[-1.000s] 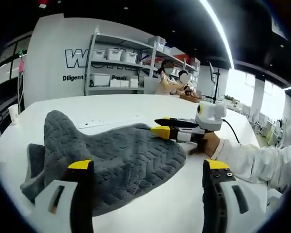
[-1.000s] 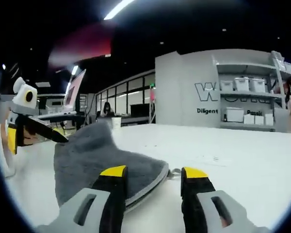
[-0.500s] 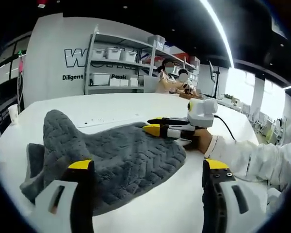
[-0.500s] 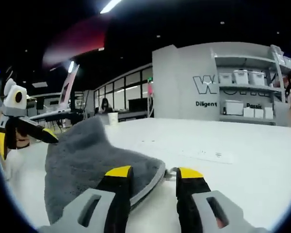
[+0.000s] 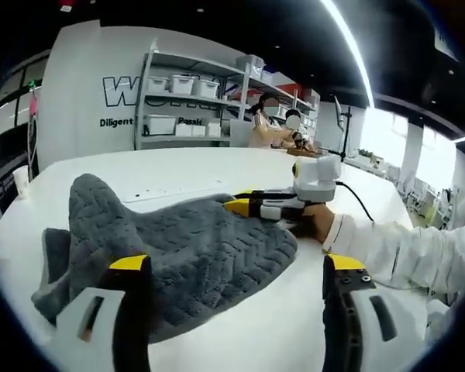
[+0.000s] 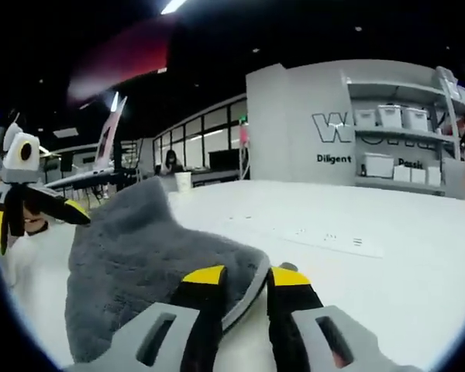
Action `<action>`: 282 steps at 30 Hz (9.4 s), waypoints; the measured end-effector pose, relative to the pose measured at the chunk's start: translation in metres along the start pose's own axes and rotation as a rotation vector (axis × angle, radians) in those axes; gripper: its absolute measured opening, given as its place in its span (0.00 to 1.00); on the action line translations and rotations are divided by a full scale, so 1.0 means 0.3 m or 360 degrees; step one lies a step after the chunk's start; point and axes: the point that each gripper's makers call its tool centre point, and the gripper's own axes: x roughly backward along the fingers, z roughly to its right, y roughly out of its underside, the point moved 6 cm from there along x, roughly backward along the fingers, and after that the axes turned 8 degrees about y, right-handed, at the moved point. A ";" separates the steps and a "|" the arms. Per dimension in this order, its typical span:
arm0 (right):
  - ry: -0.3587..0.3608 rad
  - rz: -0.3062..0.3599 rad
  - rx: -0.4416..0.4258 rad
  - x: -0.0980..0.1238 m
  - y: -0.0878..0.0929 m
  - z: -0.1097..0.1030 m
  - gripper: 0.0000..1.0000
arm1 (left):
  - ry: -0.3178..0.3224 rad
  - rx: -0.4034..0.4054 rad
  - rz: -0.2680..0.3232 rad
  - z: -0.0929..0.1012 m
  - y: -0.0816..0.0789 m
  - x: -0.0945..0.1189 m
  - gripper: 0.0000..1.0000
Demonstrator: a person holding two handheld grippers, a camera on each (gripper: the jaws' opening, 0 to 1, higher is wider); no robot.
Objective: Open the folded towel by lifting each exposed corner and separating the folded layers until the towel lies flat within the target outline without major curled edges
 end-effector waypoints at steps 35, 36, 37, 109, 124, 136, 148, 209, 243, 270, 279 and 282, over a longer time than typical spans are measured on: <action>0.0021 0.0086 0.0030 0.032 -0.020 0.013 0.00 | -0.0036 -0.0012 -0.0025 -0.014 0.005 0.016 0.90; 0.0033 0.0088 0.0016 0.035 -0.020 0.019 0.00 | -0.0038 -0.0012 -0.0025 -0.014 0.006 0.016 0.90; 0.0040 0.0089 0.0007 0.036 -0.021 0.022 0.00 | -0.0039 -0.0011 -0.0026 -0.015 0.006 0.016 0.90; 0.0498 0.0085 0.0071 0.085 -0.020 0.240 0.00 | -0.0037 -0.0002 -0.0060 -0.019 0.013 0.010 0.89; 0.0529 0.0111 0.0080 0.095 -0.024 0.271 0.00 | -0.0038 -0.0001 -0.0063 -0.022 0.015 0.013 0.89; 0.0575 0.0123 0.0088 0.110 -0.023 0.306 0.00 | -0.0040 -0.0003 -0.0068 -0.017 0.021 0.015 0.89; 0.0581 0.0150 0.0103 0.121 -0.034 0.307 0.00 | -0.0033 -0.0005 -0.0072 -0.014 0.020 0.014 0.89; 0.0475 0.0414 0.0931 0.299 -0.146 -0.028 0.00 | -0.0039 0.0038 -0.0035 -0.036 0.015 0.032 0.89; 0.0010 0.0367 0.1165 0.431 -0.089 -0.246 0.00 | -0.0054 0.0041 -0.0041 -0.042 0.017 0.043 0.88; -0.0521 0.0085 0.0898 0.476 0.011 -0.301 0.00 | -0.0061 0.0033 -0.0051 -0.039 0.019 0.045 0.88; -0.0596 0.0007 0.0935 0.470 0.052 -0.328 0.00 | -0.0056 0.0025 -0.0061 -0.035 0.021 0.041 0.88; -0.0624 -0.0015 0.0900 0.472 0.056 -0.330 0.00 | -0.0056 0.0026 -0.0061 -0.034 0.023 0.043 0.88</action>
